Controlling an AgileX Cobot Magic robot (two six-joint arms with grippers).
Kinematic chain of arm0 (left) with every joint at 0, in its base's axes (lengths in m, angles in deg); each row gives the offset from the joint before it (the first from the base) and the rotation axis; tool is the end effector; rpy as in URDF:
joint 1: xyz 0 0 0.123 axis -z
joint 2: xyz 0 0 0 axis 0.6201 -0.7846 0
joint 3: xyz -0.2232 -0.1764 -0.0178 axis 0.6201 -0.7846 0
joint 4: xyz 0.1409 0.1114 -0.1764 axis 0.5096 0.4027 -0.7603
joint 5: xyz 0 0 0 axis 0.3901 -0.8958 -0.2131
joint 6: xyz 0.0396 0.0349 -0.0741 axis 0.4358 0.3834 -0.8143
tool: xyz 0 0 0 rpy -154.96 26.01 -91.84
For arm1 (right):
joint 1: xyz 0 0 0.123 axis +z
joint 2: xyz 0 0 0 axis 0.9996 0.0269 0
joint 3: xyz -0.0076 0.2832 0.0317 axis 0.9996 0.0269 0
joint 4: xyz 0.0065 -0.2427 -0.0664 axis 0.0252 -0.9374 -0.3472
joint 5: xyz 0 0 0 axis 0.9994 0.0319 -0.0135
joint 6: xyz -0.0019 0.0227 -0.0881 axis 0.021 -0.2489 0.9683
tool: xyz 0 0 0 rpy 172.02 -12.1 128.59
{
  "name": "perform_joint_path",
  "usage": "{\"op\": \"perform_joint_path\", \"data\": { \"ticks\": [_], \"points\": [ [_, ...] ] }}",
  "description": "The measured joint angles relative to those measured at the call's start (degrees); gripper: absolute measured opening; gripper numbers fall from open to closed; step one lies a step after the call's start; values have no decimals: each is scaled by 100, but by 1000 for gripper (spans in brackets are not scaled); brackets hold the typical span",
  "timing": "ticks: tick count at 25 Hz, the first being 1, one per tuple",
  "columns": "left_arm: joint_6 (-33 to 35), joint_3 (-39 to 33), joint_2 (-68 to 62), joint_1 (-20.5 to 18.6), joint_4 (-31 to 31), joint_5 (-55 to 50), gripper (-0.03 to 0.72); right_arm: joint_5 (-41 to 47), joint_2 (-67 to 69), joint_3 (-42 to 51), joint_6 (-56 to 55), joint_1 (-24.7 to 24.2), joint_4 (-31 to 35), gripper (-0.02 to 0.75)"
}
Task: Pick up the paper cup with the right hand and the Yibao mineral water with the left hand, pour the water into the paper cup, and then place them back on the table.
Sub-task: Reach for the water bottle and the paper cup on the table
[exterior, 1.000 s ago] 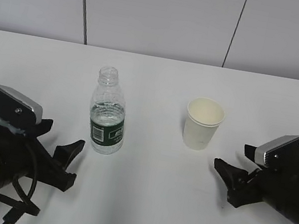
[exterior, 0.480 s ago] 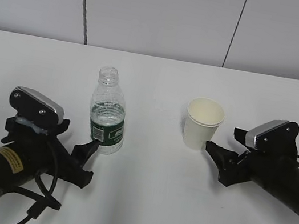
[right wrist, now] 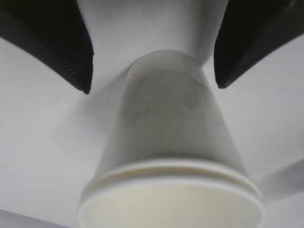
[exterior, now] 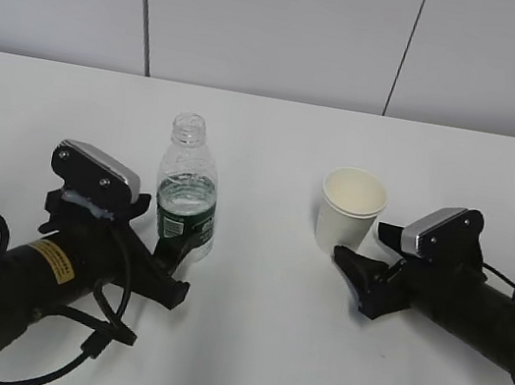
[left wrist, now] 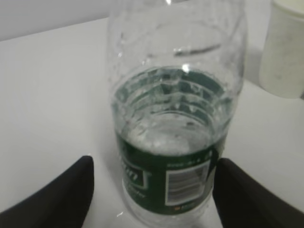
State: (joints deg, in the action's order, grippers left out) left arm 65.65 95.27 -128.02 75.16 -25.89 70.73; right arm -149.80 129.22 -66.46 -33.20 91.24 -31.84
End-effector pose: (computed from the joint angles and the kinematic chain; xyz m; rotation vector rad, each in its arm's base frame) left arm 0.2486 -0.1740 0.0860 0.5286 1.8041 -0.3396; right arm 0.3270 0.0607 0.0473 -0.6636 1.7865 0.3237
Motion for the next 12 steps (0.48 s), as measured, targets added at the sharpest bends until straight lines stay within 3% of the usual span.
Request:
{"op": "perform_joint_path", "data": {
  "ticks": [8,12],
  "points": [
    [-187,360,-389,0,214,-1,486,0,117,-294,-13,0,-445,587],
    [-317,573,-441,0,286,-7,552,0,126,-394,-49,0,-454,587]
  ]
}}
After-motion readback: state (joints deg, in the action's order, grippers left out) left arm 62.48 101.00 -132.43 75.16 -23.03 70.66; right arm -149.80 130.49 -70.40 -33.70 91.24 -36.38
